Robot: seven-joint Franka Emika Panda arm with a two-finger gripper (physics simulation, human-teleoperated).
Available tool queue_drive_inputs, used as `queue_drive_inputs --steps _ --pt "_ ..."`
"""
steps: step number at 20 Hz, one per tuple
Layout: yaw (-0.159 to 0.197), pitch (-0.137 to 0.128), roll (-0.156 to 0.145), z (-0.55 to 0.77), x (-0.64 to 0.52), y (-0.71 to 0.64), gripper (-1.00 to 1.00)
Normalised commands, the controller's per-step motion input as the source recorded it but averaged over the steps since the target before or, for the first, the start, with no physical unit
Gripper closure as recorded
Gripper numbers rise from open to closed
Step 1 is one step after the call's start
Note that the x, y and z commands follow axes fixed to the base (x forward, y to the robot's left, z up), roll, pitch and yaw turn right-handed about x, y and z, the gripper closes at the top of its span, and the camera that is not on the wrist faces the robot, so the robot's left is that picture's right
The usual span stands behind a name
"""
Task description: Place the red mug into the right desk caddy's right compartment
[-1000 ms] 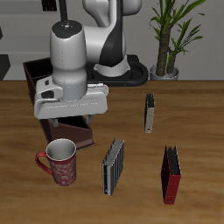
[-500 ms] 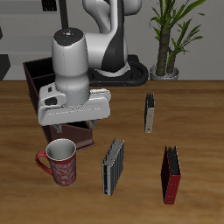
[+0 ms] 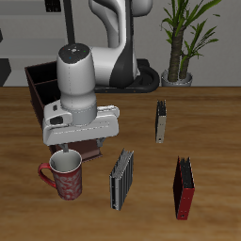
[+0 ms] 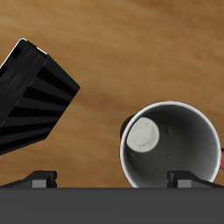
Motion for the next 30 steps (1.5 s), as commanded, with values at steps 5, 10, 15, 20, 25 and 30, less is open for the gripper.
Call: queue_drive_inputs --steps 5,10,15,20,25,30 --pt "-0.013 0.044 -0.002 -0.33 0.09 -0.03 -1.00" --pt "-0.009 0.051 -0.024 -0.28 0.08 -0.01 -1.00" --pt "-0.020 0.010 0.005 -0.24 0.05 -0.01 1.00" --pt "-0.014 -0.001 -0.023 0.00 -0.03 -0.10 1.00" --pt "-0.009 -0.049 -0.055 0.21 -0.07 -0.16 1.00" --pt "0.010 -0.077 -0.021 0.44 -0.16 -0.06 1.00"
